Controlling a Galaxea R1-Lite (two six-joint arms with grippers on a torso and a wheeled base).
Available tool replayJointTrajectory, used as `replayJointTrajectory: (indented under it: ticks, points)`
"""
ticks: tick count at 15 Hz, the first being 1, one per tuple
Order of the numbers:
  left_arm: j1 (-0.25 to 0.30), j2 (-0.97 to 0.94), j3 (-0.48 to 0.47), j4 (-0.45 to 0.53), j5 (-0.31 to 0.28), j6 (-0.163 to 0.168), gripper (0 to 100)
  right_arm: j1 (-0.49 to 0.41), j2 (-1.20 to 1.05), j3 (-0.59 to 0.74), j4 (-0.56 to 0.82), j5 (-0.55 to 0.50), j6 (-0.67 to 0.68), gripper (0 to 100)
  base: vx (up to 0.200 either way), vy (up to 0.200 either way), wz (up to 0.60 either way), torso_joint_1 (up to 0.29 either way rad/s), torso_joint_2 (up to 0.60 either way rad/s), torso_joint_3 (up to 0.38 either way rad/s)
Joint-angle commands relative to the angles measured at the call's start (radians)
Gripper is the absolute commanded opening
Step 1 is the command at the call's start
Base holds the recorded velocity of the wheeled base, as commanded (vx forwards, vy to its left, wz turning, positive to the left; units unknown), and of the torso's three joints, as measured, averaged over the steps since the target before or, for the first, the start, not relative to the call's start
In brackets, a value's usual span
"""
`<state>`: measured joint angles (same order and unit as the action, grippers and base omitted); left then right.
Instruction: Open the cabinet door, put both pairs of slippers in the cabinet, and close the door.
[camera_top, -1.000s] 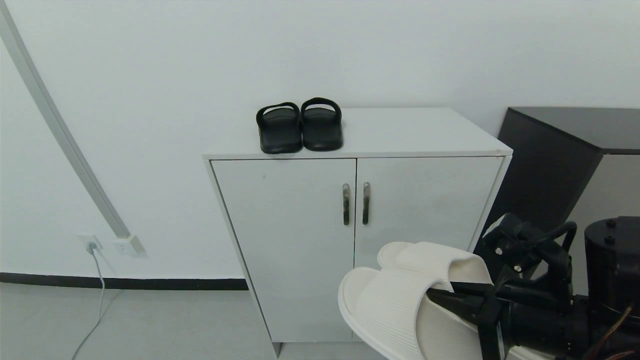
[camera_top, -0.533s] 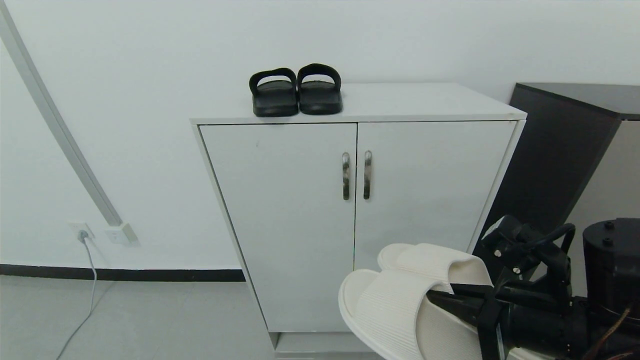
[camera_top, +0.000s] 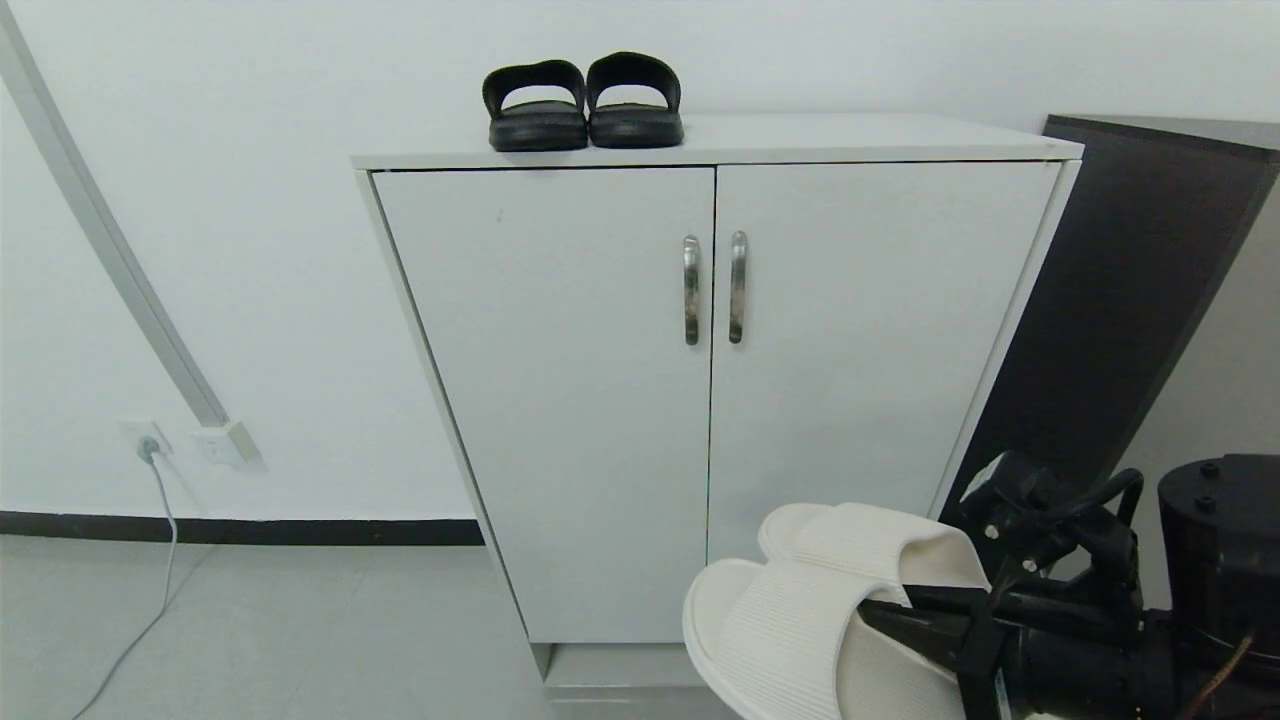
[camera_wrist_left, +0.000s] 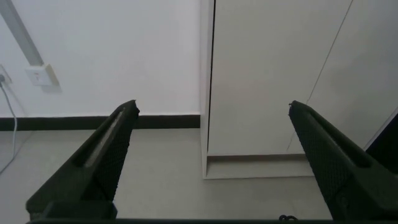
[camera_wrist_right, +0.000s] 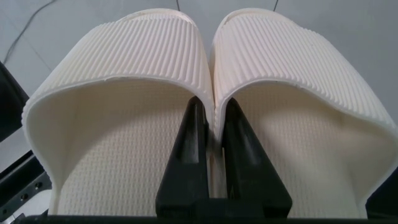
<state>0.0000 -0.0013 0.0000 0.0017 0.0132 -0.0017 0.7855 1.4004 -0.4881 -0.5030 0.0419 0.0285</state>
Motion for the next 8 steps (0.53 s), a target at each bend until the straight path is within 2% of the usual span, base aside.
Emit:
replayJointTrajectory:
  ticks: [1, 7, 8]
  points:
    - [0.000, 0.001, -0.002, 0.001, 0.001, 0.000, 100, 0.000, -0.001, 0.006, -0.002, 0.000, 0.001, 0, 0.000, 0.000, 0.00, 0.002, 0.09, 0.061]
    - [-0.005, 0.060, -0.008, -0.003, 0.001, 0.009, 100, 0.000, 0.000, 0.006, -0.002, 0.000, 0.001, 0, 0.000, 0.000, 0.00, 0.000, 0.01, 0.007]
    - [-0.006, 0.095, -0.052, -0.005, -0.009, 0.003, 100, 0.000, 0.000, 0.006, -0.002, 0.000, 0.002, 0, 0.000, 0.000, 0.00, 0.000, 0.00, 0.000]
